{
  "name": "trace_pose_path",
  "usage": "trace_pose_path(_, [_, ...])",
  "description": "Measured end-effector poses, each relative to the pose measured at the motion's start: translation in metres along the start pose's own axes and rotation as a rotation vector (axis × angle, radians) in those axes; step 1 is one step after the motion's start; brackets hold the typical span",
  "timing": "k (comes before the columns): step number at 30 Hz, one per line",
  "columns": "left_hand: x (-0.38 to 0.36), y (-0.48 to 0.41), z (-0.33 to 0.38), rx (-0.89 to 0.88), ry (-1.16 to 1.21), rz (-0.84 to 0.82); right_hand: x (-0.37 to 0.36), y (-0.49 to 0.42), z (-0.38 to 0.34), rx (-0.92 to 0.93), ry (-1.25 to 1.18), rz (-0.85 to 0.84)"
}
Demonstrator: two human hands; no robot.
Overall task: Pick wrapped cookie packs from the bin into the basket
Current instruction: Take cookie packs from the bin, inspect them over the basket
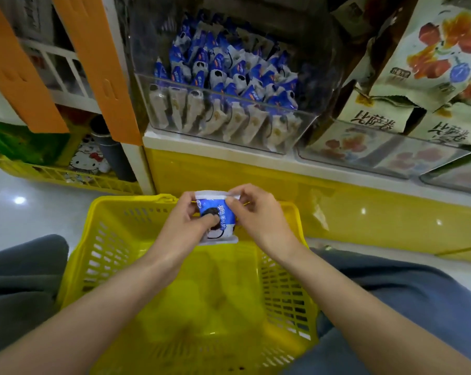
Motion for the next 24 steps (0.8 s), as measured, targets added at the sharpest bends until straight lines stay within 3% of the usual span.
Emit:
trace_pose_path(9, [0.004, -0.002, -0.004, 0.009, -0.082, 0.092, -0.006, 0.010, -0.004, 0.081, 0.133, -0.062])
trace_pose_path(16, [0.005, -0.002, -0.016, 0.227, 0.072, 0.038, -0.005, 0.022, -0.018, 0.508, 0.510, -0.040])
trace_pose_path(19, [0.003, -0.002, -0.017, 0.253, 0.087, -0.025, 0.000, 0.019, -0.009, 0.335, 0.308, 0.013])
trace_pose_path(24, [0.003, -0.002, -0.017, 0.187, -0.048, -0.074, 0.010, 0.009, 0.015, -0.230, -0.222, 0.096])
Point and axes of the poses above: each hand's wrist, its own y-axis away from the middle knuckle, its own x-axis out of the back of the hand, z = x × y, the point moved 4 cm from there along -y, towards the middle knuckle, and after that the axes turned 7 degrees about z, right-handed, at the moved point
